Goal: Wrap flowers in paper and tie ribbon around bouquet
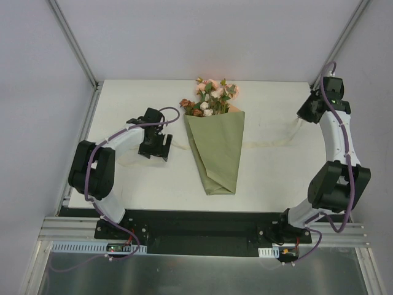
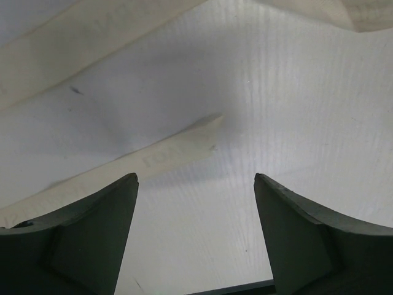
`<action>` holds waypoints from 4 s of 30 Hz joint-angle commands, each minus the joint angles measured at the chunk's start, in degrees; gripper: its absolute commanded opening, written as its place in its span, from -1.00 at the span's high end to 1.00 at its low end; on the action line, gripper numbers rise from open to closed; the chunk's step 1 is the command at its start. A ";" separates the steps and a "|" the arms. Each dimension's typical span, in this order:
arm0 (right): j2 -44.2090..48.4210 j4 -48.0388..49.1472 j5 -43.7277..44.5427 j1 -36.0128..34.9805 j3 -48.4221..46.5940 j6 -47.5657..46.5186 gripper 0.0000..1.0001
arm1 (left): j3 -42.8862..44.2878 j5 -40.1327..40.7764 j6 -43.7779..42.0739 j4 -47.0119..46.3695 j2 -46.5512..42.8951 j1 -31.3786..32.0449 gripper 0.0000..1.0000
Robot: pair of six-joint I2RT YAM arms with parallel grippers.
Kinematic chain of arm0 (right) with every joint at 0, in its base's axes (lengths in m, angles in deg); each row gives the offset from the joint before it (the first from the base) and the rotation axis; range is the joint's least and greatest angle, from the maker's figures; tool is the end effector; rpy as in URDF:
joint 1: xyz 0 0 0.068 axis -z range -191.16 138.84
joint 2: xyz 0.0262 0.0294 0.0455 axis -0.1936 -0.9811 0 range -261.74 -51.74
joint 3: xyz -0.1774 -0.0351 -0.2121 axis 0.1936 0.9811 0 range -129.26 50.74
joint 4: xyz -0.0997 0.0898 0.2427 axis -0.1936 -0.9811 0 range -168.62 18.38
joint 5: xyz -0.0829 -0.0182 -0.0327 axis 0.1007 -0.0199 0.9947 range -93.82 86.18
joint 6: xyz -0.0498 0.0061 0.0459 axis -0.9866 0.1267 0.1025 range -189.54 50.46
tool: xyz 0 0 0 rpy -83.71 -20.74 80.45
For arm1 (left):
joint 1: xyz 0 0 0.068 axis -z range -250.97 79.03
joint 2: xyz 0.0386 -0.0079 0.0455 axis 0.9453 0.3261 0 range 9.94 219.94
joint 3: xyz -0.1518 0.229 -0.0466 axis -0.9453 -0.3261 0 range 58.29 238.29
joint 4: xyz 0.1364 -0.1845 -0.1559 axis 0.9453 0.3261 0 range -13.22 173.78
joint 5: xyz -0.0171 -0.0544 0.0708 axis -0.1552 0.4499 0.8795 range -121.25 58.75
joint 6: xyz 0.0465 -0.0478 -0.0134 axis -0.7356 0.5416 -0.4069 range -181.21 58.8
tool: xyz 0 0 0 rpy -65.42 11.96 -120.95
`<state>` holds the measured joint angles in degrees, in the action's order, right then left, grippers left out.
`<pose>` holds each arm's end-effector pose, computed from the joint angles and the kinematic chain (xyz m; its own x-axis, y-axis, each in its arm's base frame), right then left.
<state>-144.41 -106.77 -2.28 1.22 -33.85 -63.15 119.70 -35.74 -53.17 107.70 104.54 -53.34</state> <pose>0.3845 -0.0859 0.3179 -0.6388 0.2541 -0.7262 0.3065 0.9498 0.0628 0.3321 -0.1100 0.1738 -0.8958 0.1384 -0.4223 0.2113 0.9686 -0.1308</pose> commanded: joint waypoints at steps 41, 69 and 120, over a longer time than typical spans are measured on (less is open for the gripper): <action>26.84 25.22 -18.43 -45.31 -4.60 14.54 0.99 | 12.43 -5.96 22.55 -5.51 -47.49 2.94 1.00; 14.88 19.95 -12.71 -52.63 -26.33 11.98 0.99 | 30.00 -23.55 32.66 -24.15 -31.14 10.41 1.00; 9.96 37.01 -26.15 -31.38 34.42 -26.53 -0.22 | 44.21 -34.88 32.57 -20.90 9.18 13.40 1.00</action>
<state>-133.35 -76.61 -24.95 -32.29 2.85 -85.88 157.32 -70.17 -21.09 88.07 110.03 -38.59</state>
